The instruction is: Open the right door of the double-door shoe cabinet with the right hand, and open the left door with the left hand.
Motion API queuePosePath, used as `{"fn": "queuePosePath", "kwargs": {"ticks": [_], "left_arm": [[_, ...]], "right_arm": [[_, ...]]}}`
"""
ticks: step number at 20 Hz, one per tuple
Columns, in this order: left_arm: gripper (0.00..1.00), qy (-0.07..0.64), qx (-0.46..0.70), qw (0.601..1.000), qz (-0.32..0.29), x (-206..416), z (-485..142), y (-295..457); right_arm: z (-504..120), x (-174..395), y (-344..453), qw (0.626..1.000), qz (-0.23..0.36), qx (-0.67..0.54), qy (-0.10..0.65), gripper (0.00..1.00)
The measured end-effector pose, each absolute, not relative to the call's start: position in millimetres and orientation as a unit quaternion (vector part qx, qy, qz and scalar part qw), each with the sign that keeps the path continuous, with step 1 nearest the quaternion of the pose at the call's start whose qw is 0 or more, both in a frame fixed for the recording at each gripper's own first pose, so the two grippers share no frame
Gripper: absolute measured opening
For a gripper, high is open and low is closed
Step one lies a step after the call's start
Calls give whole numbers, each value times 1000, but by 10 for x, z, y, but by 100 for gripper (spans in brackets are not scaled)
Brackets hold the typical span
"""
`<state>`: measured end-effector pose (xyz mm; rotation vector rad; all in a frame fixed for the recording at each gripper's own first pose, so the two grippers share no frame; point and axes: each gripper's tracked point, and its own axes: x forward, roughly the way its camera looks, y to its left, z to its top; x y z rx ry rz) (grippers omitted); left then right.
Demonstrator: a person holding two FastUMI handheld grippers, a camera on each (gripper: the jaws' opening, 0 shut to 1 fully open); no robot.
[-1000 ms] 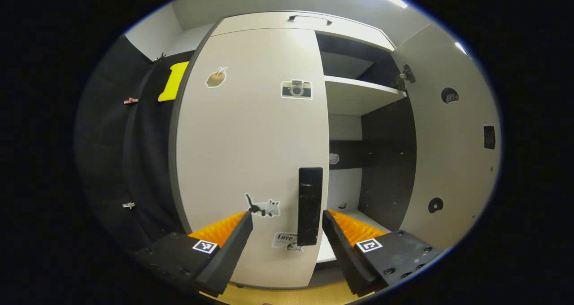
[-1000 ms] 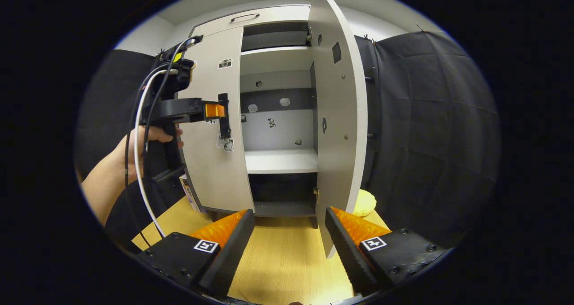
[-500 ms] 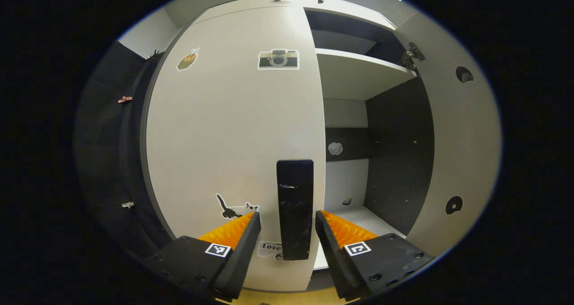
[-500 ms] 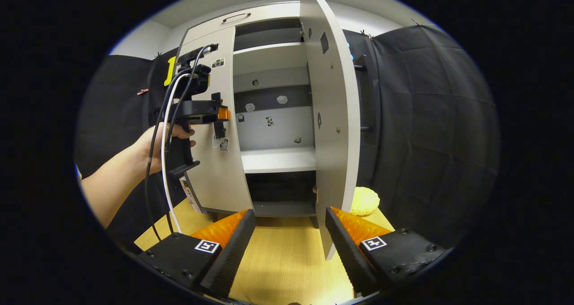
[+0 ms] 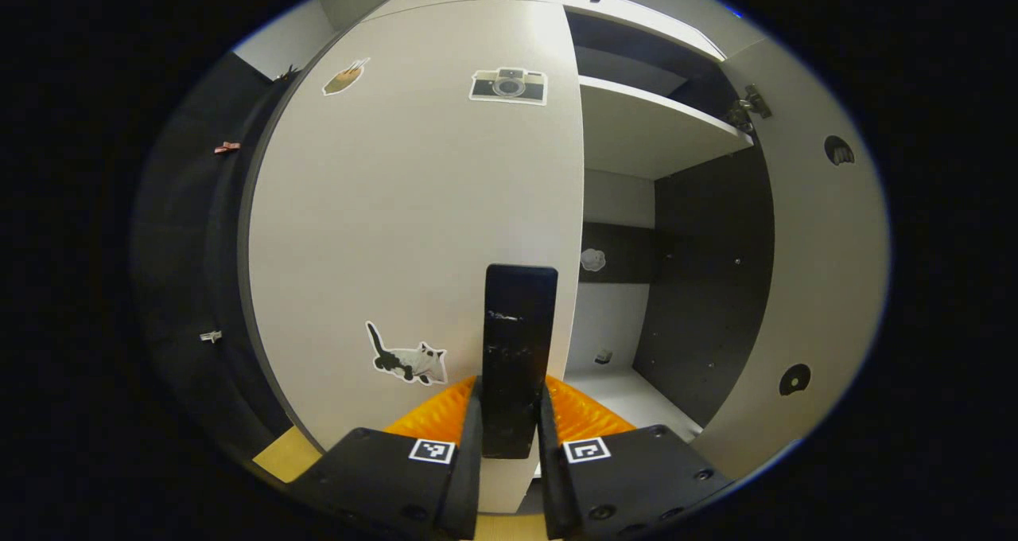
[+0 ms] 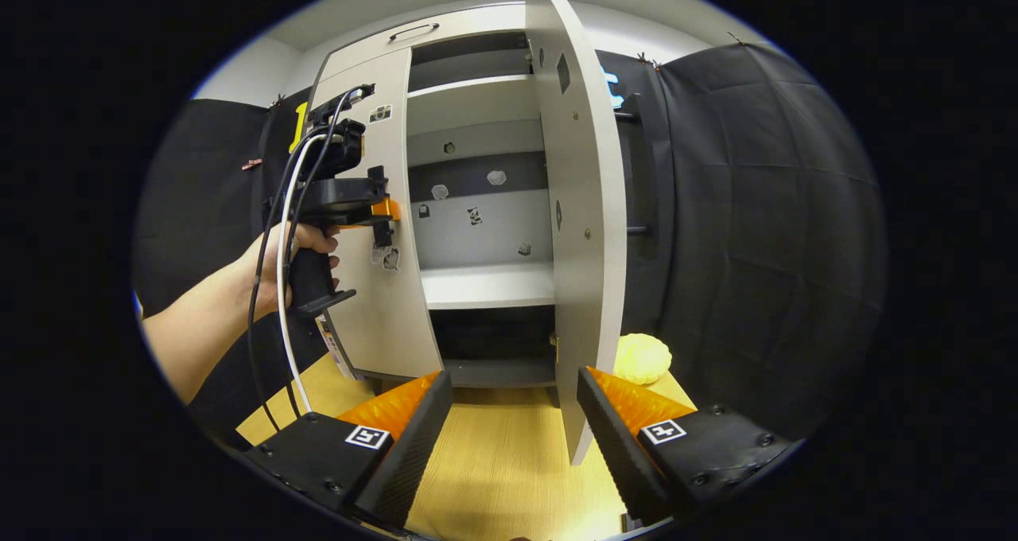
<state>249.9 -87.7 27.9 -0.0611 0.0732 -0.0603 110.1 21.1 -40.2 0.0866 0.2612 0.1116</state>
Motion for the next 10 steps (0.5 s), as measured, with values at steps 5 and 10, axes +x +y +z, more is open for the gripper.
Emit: {"fn": "queuePosePath", "kwargs": {"ticks": [5, 10], "left_arm": [[22, 28, -14, 999, -38, 2483, 256, -878], [10, 44, -22, 998, -37, 2463, 250, -874]], "right_arm": [[-475, 1058, 192, 987, 53, 44, 144, 99], [-509, 959, 296, 985, 73, 40, 151, 99]]}}
